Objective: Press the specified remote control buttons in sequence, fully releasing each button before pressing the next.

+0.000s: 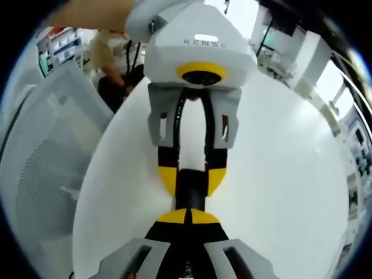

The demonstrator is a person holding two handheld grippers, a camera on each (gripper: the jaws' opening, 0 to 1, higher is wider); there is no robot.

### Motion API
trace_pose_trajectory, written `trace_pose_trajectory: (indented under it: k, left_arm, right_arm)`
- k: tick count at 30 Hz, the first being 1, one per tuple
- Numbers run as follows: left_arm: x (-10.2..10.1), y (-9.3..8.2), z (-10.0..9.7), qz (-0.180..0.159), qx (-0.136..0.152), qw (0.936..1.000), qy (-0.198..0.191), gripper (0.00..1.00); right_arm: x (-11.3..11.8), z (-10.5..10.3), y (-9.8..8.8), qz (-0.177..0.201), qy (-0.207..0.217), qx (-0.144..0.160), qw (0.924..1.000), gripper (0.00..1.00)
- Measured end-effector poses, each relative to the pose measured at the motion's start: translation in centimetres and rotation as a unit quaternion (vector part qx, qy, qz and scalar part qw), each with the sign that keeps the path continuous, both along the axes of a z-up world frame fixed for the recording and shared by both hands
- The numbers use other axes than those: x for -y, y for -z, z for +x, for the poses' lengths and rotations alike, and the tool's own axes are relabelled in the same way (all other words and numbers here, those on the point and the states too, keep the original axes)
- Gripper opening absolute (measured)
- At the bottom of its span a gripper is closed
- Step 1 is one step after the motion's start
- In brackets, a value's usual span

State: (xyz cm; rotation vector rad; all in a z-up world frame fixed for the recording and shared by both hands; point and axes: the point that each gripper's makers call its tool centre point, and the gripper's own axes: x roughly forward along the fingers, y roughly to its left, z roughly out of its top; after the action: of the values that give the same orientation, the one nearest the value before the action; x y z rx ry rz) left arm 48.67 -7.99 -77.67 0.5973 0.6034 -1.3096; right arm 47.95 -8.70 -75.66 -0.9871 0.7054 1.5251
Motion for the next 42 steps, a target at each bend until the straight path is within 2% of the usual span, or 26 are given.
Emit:
trace_pose_trajectory:
  k: [12,14,26,42]
  left_arm:
    - [0.0,0.0,0.0,0.002,0.001,1.0,-0.001,0.24]
    - [0.0,0.0,0.0,0.002,0.001,1.0,-0.001,0.24]
    - [-0.1,0.0,0.0,0.003,0.002,1.0,-0.002,0.24]
    - [-0.1,0.1,0.0,0.002,0.003,1.0,-0.002,0.24]
  right_arm:
    - [0.1,0.0,-0.4,0.007,0.002,0.001,1.0,0.0]
    - [0.0,0.0,-0.5,0.011,0.008,0.0,0.9999,0.11]
    - [0.0,0.1,-0.8,0.014,0.008,0.009,0.9998,0.16]
    - [1.5,0.6,-0.6,0.022,0.026,0.012,0.9994,0.25]
